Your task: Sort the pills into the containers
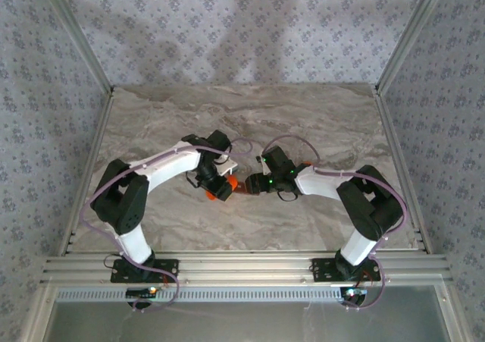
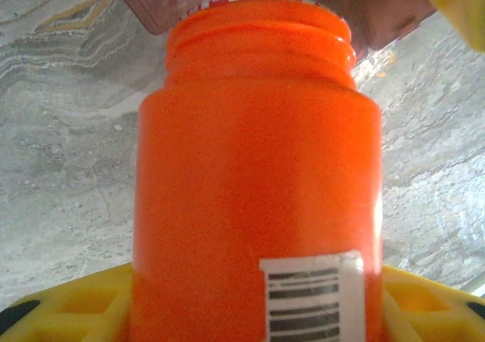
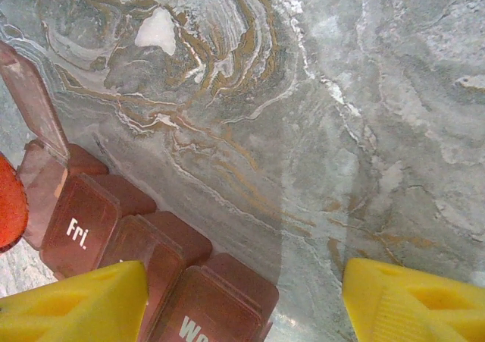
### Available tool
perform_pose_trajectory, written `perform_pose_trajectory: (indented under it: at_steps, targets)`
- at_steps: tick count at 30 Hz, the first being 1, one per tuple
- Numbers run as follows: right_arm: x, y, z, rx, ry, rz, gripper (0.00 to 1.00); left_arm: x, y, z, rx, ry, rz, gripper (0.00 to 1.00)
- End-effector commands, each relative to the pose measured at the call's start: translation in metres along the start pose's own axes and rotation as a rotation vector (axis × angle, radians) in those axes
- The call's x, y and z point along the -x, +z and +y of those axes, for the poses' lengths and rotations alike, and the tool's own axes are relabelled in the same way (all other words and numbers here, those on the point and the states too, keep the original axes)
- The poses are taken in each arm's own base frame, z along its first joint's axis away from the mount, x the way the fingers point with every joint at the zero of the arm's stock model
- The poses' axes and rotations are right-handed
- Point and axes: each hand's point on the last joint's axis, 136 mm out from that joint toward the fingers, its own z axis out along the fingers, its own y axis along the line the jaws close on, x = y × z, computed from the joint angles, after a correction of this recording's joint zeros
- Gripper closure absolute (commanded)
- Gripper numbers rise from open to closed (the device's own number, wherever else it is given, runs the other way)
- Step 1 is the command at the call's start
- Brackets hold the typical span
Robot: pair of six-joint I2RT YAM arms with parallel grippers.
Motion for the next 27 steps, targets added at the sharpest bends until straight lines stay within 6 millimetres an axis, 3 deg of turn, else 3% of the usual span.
perform_pose_trajectory:
  at_steps: [1, 11, 27]
  targets:
    - [-0.0255, 0.0173, -0.0084, -0.023, 0.017, 0.085, 0.29, 0.0097, -0.0089, -0.0084, -0.050, -0.008, -0.098, 1.00]
    - [-0.0230, 0.0140, -0.0068, -0.021, 0.015, 0.077, 0.29, 0.0033, -0.0015, -0.0116, -0.083, -0.020, -0.153, 1.00]
    - [-0.0208, 0.0129, -0.0066, -0.026, 0.018, 0.073, 0.28, 0.0064, -0.0092, -0.0085, -0.080, -0.010, -0.255, 1.00]
